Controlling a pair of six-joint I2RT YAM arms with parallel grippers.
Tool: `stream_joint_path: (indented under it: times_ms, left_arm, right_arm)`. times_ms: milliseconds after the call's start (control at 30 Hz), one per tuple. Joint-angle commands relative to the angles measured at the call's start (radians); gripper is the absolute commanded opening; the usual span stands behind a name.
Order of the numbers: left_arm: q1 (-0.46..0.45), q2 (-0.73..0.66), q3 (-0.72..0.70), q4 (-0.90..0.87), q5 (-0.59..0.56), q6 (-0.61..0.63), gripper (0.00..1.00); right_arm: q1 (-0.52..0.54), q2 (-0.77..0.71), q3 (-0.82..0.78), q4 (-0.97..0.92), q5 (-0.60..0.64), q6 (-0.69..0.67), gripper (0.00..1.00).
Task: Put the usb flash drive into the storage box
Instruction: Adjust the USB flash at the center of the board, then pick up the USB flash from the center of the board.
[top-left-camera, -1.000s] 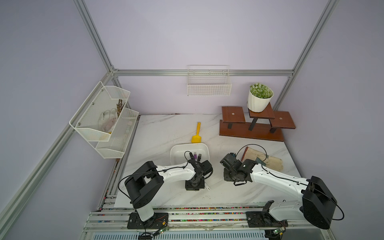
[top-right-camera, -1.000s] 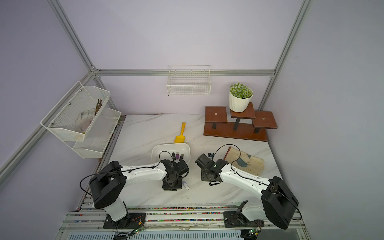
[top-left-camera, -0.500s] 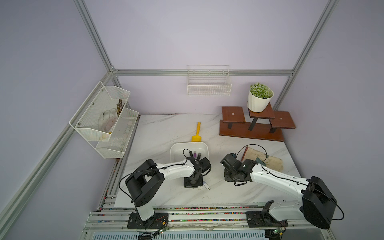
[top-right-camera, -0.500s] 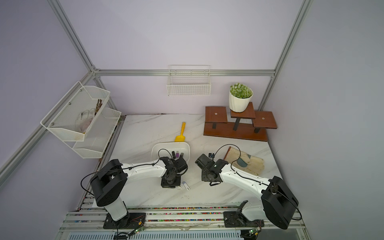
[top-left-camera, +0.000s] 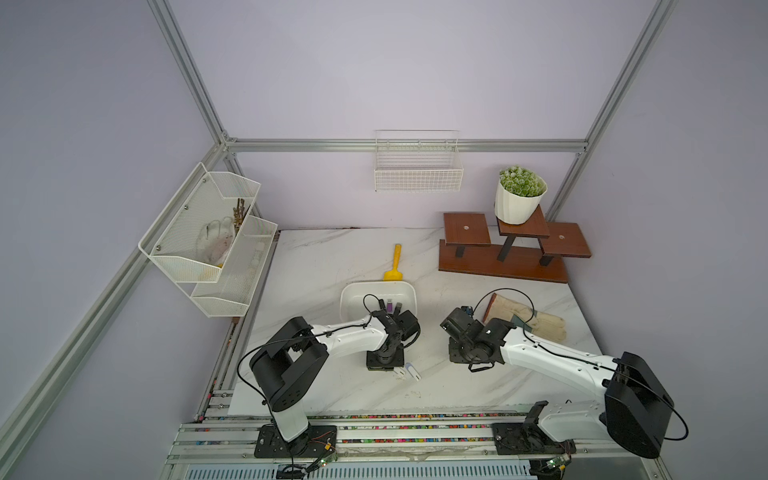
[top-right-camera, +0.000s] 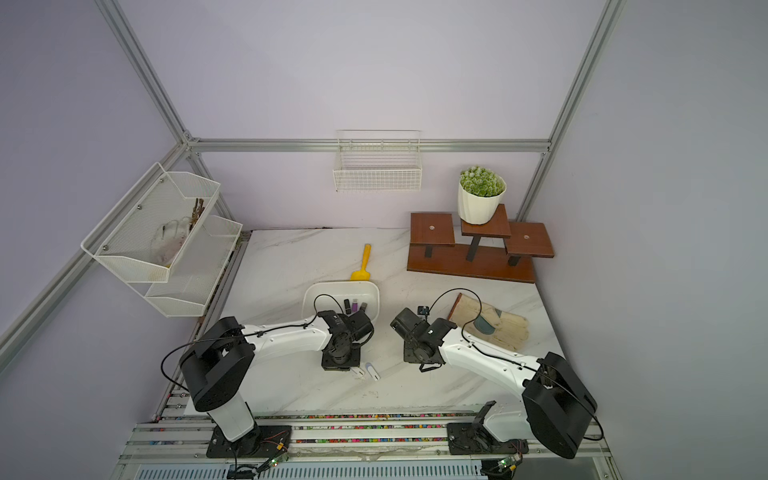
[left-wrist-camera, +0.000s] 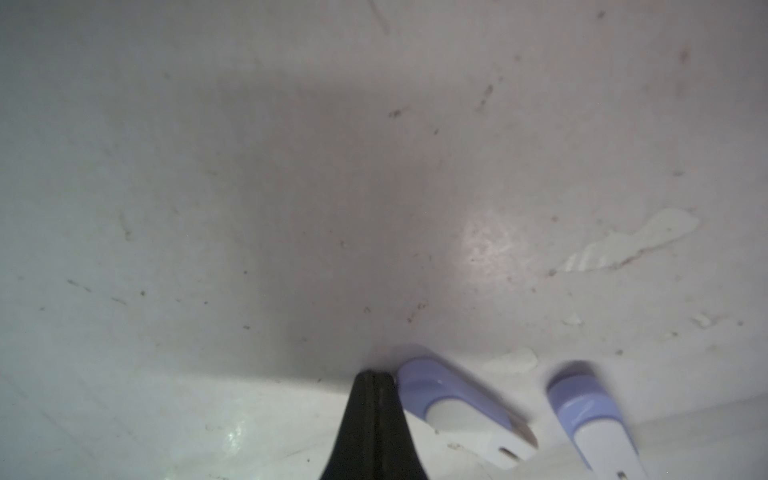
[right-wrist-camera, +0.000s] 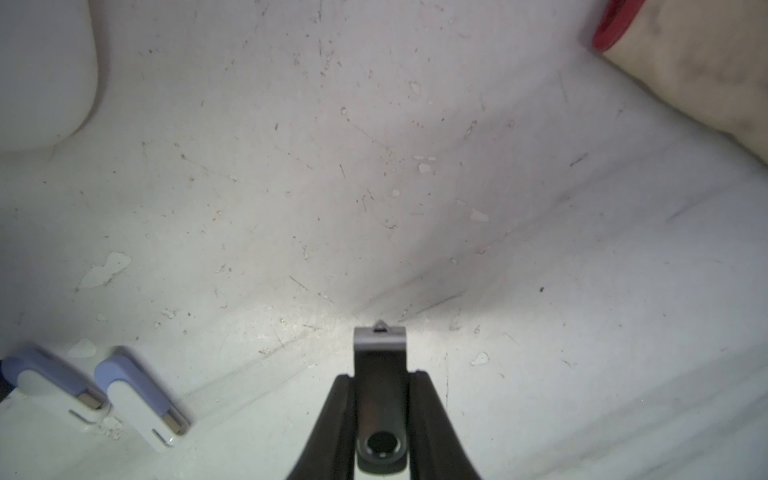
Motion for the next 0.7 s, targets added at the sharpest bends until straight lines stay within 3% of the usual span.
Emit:
stream_joint_path:
  times_ms: [0,300,433,533,667]
  left_arm:
    - [-0.004,-0.033,0.008,0.086,0.000,0.014,0.00]
    - [-0.014,-0.040,0.019,0.099,-0.042,0.013,0.00]
    - [-0.028,-0.061,0.084,-0.044,-0.068,-0.011,0.01]
    - [-0.056,-0.084,0.116,-0.125,-0.136,-0.053,0.14]
    - [-0.068,-0.107,0.089,-0.073,-0.129,-0.087,0.34]
  right_arm:
    - [-0.007,-0.015,0.009,-0.022,0.022,-0.007,0.00]
    - [-0.007,-0.018,0.012,-0.019,0.021,-0.011,0.00]
    - [-0.007,-0.024,0.013,-0.026,0.024,-0.011,0.00]
    - [-0.007,-0.023,0.015,-0.022,0.024,-0.016,0.00]
    - [-0.006,-0.015,0.022,-0.018,0.018,-0.022,0.00]
